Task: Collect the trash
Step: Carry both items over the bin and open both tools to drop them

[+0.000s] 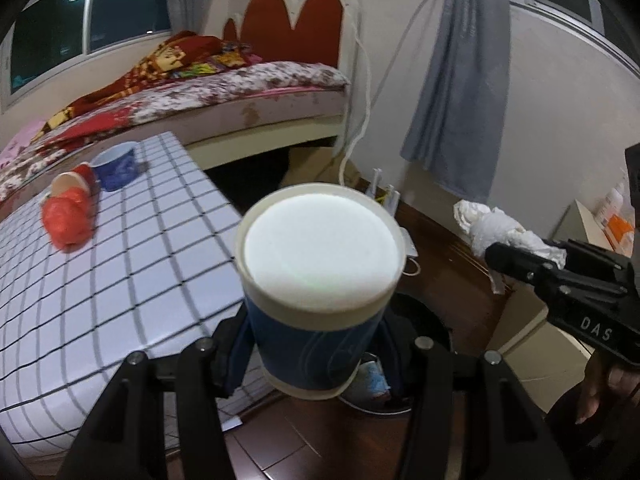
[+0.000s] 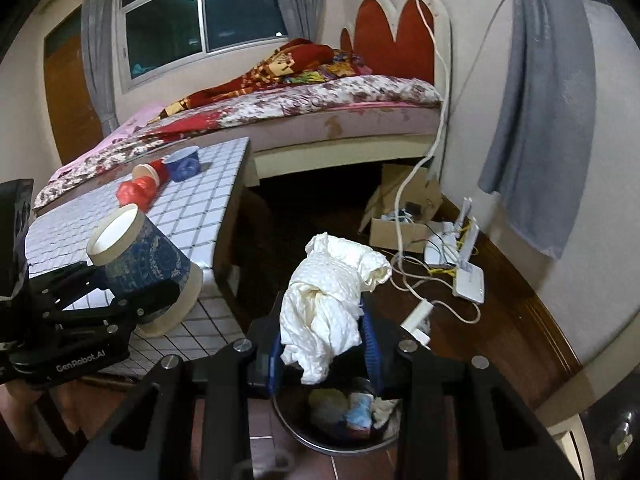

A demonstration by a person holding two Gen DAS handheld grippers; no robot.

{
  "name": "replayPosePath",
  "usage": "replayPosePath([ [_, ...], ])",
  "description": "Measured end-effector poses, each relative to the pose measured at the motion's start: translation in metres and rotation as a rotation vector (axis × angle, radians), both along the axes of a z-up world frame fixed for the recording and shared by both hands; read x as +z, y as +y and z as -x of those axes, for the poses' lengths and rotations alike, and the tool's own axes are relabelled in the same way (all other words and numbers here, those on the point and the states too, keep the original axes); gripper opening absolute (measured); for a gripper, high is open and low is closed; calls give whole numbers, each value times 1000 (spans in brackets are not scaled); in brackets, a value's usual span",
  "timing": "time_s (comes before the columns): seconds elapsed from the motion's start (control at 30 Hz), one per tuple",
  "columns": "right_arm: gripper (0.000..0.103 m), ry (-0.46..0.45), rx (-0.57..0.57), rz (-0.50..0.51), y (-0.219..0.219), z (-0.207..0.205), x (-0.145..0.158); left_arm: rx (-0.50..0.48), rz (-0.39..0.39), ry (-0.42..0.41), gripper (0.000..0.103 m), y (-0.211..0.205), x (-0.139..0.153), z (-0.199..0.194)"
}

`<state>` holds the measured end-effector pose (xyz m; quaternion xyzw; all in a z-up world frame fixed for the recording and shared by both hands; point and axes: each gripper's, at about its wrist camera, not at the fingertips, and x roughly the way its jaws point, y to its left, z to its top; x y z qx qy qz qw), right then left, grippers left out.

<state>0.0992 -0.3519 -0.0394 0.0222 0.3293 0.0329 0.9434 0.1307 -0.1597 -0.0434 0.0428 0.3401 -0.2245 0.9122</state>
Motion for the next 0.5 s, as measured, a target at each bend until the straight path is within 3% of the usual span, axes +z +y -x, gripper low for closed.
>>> replayPosePath([
  [0.5, 35, 109, 3, -8, -44, -1, -43, -123, -34, 114, 59, -56, -47, -7],
])
